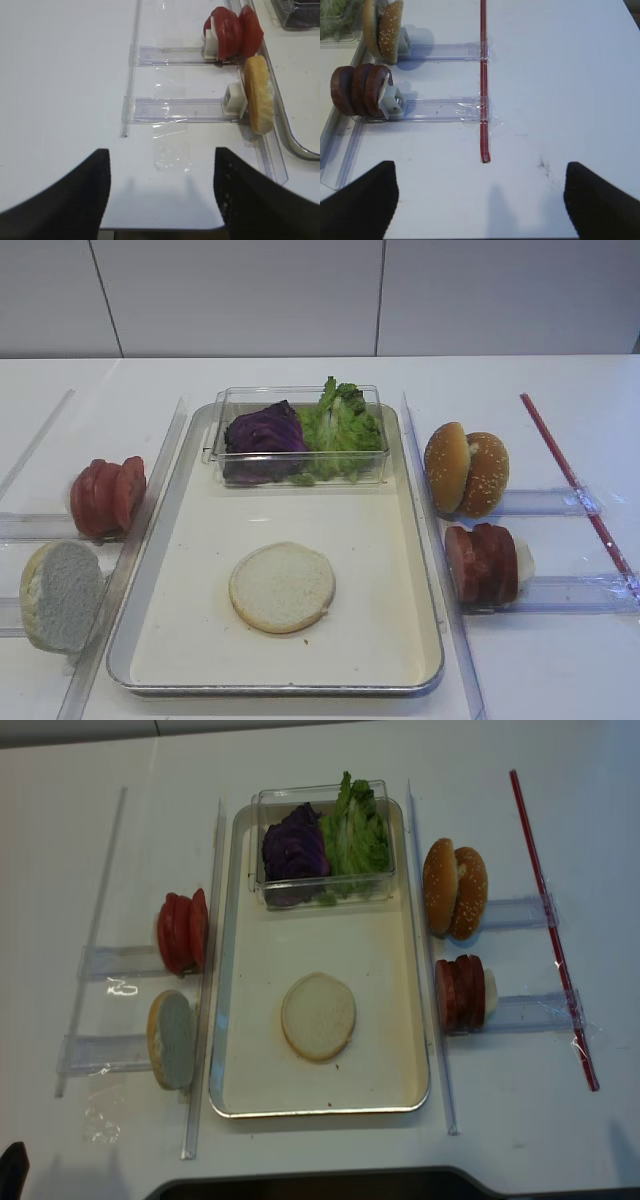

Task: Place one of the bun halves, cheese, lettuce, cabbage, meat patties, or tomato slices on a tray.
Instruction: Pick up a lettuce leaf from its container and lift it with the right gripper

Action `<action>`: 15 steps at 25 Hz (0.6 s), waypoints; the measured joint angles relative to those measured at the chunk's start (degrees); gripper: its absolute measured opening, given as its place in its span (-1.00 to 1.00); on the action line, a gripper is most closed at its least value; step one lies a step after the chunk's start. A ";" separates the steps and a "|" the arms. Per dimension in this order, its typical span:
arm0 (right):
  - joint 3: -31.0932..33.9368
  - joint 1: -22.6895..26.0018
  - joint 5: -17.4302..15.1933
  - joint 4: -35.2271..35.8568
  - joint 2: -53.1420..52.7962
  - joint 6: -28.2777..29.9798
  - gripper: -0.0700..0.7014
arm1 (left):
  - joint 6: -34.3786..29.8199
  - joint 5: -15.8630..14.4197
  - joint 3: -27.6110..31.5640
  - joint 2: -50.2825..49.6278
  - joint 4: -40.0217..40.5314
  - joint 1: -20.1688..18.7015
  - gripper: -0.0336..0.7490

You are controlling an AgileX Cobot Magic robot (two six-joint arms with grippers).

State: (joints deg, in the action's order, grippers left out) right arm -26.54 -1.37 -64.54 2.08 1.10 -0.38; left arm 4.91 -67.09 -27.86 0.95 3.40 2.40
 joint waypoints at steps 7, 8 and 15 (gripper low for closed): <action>0.00 0.00 0.00 0.00 0.00 0.00 0.97 | 0.00 0.00 0.00 0.00 0.00 0.00 0.24; 0.00 0.00 0.00 0.00 0.00 0.00 0.97 | 0.00 0.00 0.00 0.00 0.00 0.00 0.24; 0.00 0.00 0.00 0.00 0.00 0.00 0.97 | 0.00 0.00 0.00 0.00 0.00 0.00 0.24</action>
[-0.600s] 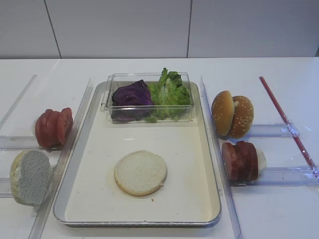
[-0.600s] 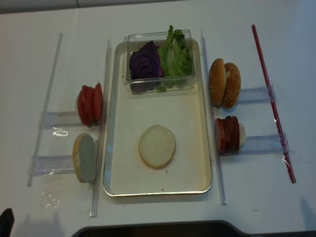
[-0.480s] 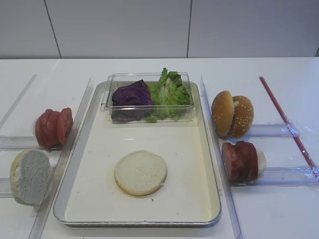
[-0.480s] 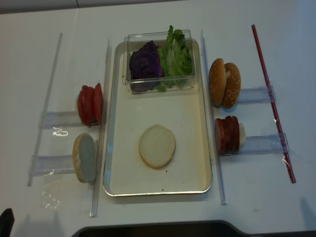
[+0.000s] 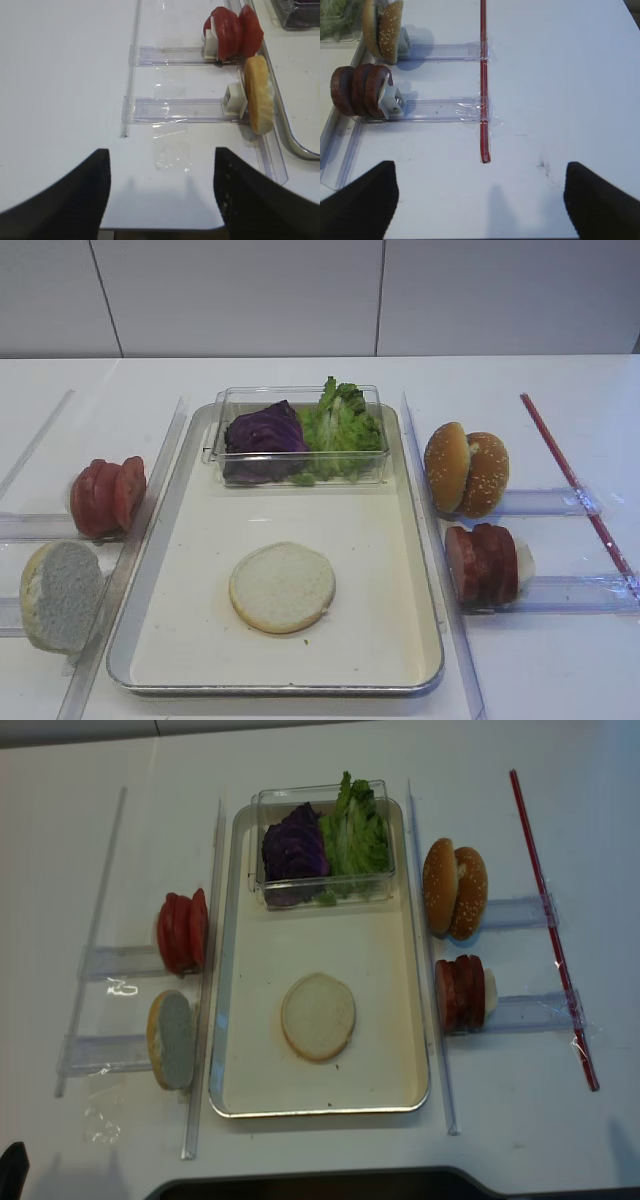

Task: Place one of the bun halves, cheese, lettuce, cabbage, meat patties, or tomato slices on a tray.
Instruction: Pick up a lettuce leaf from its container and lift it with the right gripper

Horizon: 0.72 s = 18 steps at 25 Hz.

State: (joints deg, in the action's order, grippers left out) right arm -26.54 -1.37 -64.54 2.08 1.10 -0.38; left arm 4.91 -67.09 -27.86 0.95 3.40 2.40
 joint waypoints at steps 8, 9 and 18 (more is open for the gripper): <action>0.00 0.00 0.00 0.00 0.00 0.00 0.97 | 0.00 0.00 0.00 0.00 0.00 0.00 0.24; 0.00 0.00 0.00 0.00 0.00 0.00 0.97 | 0.00 0.00 0.00 0.00 0.00 0.00 0.24; -2.76 0.00 4.53 0.00 0.00 1.67 0.97 | 0.00 0.00 0.00 0.00 0.00 0.00 0.24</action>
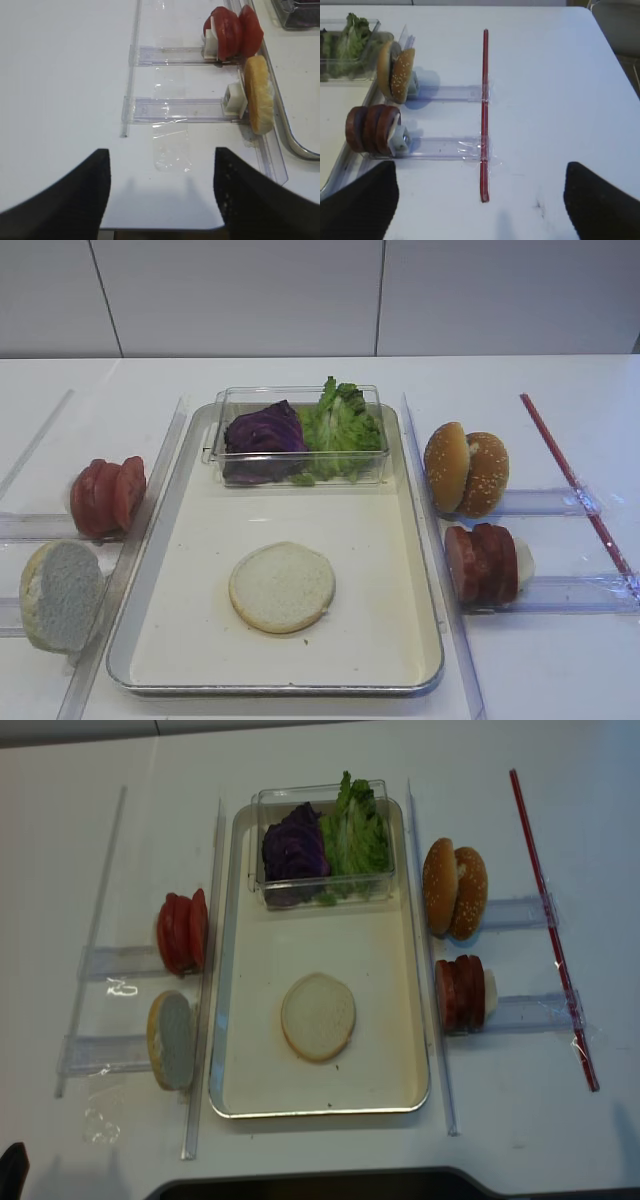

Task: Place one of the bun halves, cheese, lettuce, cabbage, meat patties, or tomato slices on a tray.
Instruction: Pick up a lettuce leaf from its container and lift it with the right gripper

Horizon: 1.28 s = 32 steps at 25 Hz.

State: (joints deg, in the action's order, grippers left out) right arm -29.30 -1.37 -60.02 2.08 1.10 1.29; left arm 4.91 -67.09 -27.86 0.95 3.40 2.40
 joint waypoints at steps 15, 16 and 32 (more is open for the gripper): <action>-4.64 0.00 -0.29 1.34 1.30 1.03 0.69 | 0.00 0.00 0.00 0.00 0.00 0.00 0.24; -5.17 0.00 -1.01 1.47 2.20 1.15 0.69 | 0.00 0.00 0.00 0.00 0.00 0.00 0.24; -20.60 -4.37 -8.71 1.67 23.81 1.15 0.69 | 0.00 0.00 0.00 0.00 0.12 0.00 0.24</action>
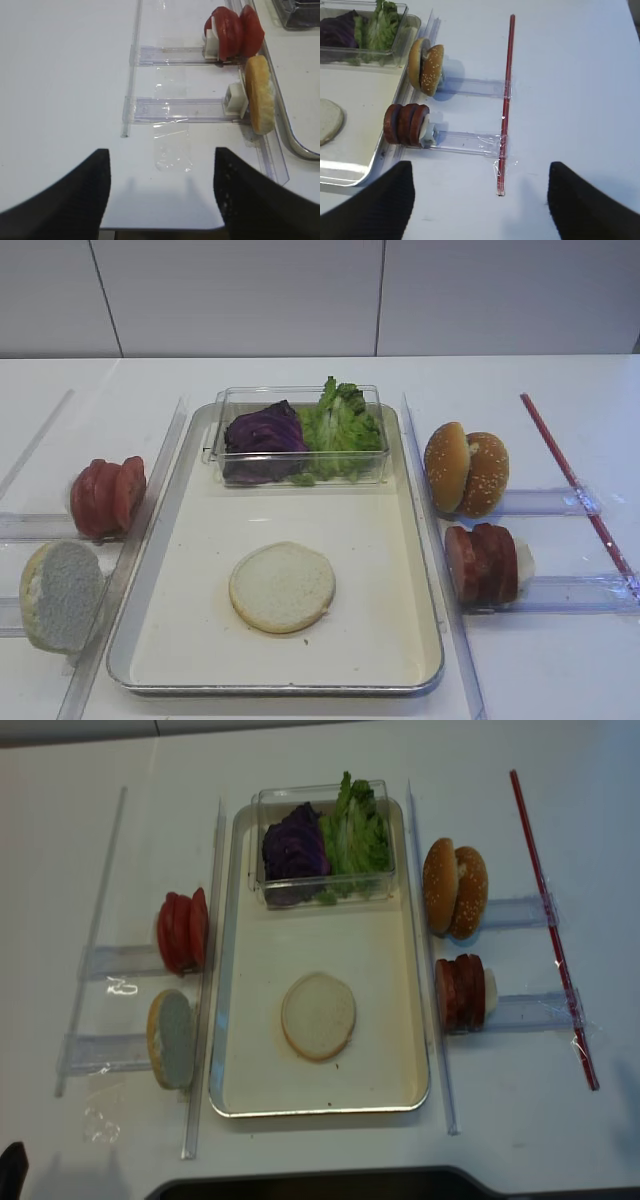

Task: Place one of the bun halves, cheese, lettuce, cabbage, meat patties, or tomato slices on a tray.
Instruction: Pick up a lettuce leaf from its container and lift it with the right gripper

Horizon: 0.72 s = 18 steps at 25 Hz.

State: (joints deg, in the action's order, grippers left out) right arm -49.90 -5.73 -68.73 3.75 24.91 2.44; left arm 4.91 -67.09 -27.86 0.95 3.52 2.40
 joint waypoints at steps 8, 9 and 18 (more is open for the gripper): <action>-6.27 -4.59 -3.71 2.80 15.27 2.36 0.69 | 0.00 0.00 0.00 0.00 0.00 0.00 0.24; -6.89 -5.18 -3.71 2.79 16.70 2.53 0.69 | 0.00 0.00 0.00 0.00 0.00 0.00 0.24; -15.77 -10.24 -3.71 3.56 29.32 4.40 0.57 | -0.29 0.00 0.00 0.00 -0.15 0.00 0.47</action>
State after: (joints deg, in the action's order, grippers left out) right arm -65.67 -15.98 -72.44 7.31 54.23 6.84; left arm 4.62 -67.09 -27.86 0.95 3.37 2.40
